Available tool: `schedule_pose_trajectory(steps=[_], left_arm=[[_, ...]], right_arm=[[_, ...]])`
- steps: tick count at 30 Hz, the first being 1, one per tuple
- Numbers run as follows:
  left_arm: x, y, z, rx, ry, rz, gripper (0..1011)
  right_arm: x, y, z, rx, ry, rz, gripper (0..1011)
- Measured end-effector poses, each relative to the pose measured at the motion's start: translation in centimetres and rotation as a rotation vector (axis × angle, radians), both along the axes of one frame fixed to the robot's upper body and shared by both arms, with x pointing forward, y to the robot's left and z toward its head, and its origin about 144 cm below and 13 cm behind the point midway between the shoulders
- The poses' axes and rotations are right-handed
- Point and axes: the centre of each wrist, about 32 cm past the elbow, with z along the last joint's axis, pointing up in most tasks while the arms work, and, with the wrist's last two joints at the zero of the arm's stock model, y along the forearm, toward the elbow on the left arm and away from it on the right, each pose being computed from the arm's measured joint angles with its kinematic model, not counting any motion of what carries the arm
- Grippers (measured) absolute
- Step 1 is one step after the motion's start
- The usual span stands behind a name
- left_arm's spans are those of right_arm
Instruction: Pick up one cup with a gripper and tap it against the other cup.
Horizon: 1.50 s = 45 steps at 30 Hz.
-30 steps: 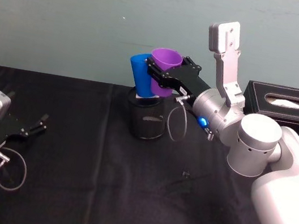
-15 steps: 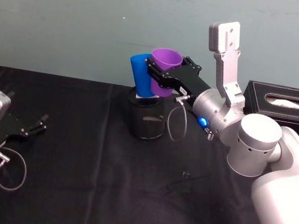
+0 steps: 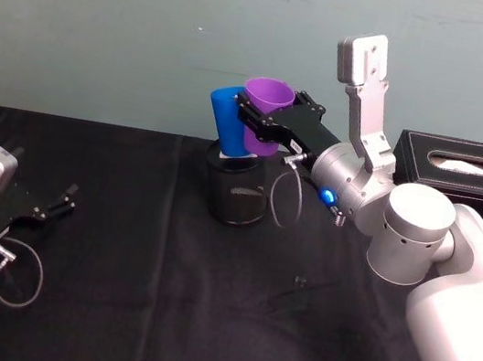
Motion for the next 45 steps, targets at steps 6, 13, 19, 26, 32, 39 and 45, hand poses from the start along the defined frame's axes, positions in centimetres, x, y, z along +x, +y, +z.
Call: schedule_pose_trajectory(steps=[6,13,19,26,32,39,45], left_arm=[[0.0,0.0,0.0,0.000,0.000,0.000,1000],[0.0,0.0,0.0,0.000,0.000,0.000,1000],[0.0,0.0,0.0,0.000,0.000,0.000,1000],[0.0,0.0,0.0,0.000,0.000,0.000,1000],[0.0,0.0,0.0,0.000,0.000,0.000,1000],[0.0,0.0,0.0,0.000,0.000,0.000,1000],[0.0,0.0,0.0,0.000,0.000,0.000,1000]], right_arm=[[0.0,0.0,0.0,0.000,0.000,0.000,734],[0.0,0.0,0.0,0.000,0.000,0.000,734],[0.0,0.0,0.0,0.000,0.000,0.000,734],[0.0,0.0,0.0,0.000,0.000,0.000,735],[0.0,0.0,0.0,0.000,0.000,0.000,735],[-0.1,0.0,-0.2,-0.002,-0.003,0.003,735],[-1.2,-0.4,-0.8,-0.005,-0.007,0.003,734]])
